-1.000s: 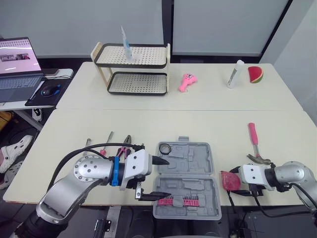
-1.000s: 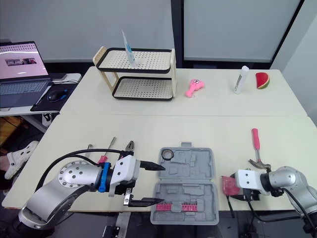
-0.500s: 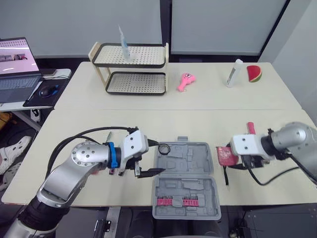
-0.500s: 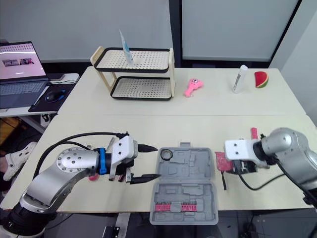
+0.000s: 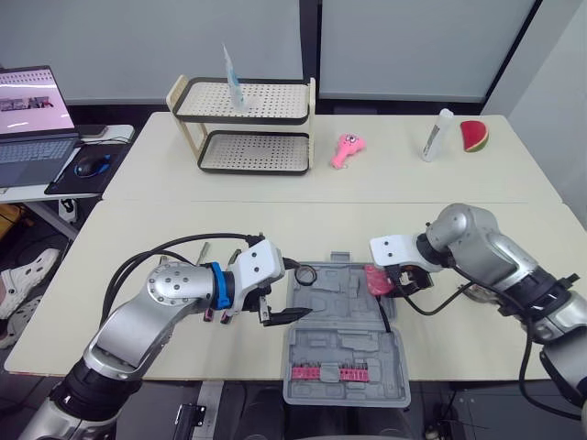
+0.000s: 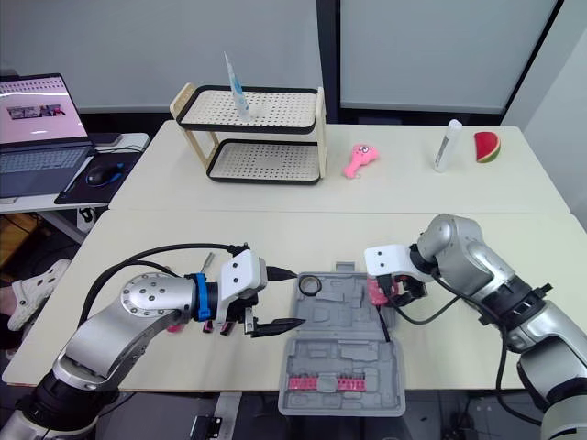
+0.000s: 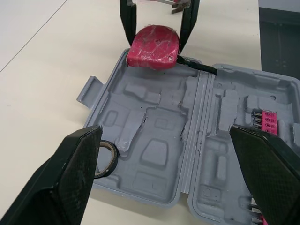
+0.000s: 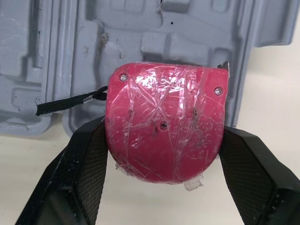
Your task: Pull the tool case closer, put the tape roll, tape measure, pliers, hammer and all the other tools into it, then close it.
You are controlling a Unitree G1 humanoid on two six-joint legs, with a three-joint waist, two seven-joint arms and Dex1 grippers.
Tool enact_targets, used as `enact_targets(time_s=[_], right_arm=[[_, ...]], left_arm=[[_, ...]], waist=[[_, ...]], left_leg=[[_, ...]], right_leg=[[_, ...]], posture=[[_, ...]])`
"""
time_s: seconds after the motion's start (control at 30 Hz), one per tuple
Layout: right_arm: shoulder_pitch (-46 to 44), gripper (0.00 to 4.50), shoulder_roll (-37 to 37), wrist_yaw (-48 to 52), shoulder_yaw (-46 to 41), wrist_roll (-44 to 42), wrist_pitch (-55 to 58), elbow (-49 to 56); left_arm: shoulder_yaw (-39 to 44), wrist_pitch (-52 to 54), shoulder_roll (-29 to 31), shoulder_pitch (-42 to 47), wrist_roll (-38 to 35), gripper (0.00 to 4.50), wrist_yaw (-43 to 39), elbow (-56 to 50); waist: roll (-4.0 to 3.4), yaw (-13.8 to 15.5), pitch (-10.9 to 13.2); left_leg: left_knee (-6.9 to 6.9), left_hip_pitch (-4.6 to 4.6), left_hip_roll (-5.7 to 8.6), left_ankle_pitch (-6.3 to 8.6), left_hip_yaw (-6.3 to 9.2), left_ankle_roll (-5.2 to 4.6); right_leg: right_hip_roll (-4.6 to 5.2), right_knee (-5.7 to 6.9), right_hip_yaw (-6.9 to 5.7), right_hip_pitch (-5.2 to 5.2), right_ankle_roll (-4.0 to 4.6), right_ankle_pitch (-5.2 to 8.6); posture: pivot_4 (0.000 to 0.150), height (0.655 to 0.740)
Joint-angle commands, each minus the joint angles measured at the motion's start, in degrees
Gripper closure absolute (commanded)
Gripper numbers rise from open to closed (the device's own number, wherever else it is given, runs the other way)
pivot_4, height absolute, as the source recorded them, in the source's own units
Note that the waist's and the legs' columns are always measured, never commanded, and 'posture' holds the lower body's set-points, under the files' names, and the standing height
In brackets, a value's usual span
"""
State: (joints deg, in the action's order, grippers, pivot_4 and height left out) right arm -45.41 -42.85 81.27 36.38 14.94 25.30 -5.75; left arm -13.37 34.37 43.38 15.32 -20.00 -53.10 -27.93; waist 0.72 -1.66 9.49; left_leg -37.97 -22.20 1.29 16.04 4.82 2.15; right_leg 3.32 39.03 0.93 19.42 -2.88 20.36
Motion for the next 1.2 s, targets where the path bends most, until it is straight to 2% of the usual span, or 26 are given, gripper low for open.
enact_targets(time_s=[0.03, 0.8, 0.93, 1.2], right_arm=[[-2.33, 1.32, 1.37, 0.26, 0.2, 1.6, -1.55, -2.04], [-5.22, 1.32, 7.48, -0.81, -0.02, 6.4, -5.13, -10.83], [-5.75, 0.02, 7.1, 0.42, -1.43, 5.37, -5.22, -8.96], [-4.21, 0.02, 4.68, 1.78, -7.04, 0.32, -3.15, -1.94]], left_arm=[[-0.35, -1.65, -0.48, 0.03, 0.61, 0.0, -0.17, -1.46], [-0.28, -2.59, -1.29, -1.39, 0.96, 0.0, -0.51, -1.23], [-0.24, -2.72, -1.26, -1.59, 0.91, 0.0, -0.58, -1.28], [0.43, -2.66, -1.26, -2.21, 0.3, 0.0, -0.45, -1.38]], waist=[[0.0, -0.03, 0.0], [0.0, -0.13, 0.0], [0.0, -0.13, 0.0], [-0.01, -0.11, 0.0]], left_leg=[[0.0, -0.01, 0.0, -0.01, 0.0, 0.02], [-0.05, -0.3, 0.0, -0.04, 0.0, 0.06], [-0.05, -0.3, 0.0, -0.04, 0.0, 0.06], [-0.06, -0.35, 0.0, -0.04, 0.02, 0.06]], right_leg=[[0.0, 0.01, 0.0, 0.01, 0.0, 0.0], [-0.01, 0.07, -0.02, 0.32, 0.01, -0.01], [-0.01, 0.08, -0.02, 0.32, 0.01, -0.01], [-0.01, 0.07, -0.03, 0.35, 0.01, -0.01]], posture=[[0.15, 0.729], [0.15, 0.729], [0.15, 0.729], [0.15, 0.729]])
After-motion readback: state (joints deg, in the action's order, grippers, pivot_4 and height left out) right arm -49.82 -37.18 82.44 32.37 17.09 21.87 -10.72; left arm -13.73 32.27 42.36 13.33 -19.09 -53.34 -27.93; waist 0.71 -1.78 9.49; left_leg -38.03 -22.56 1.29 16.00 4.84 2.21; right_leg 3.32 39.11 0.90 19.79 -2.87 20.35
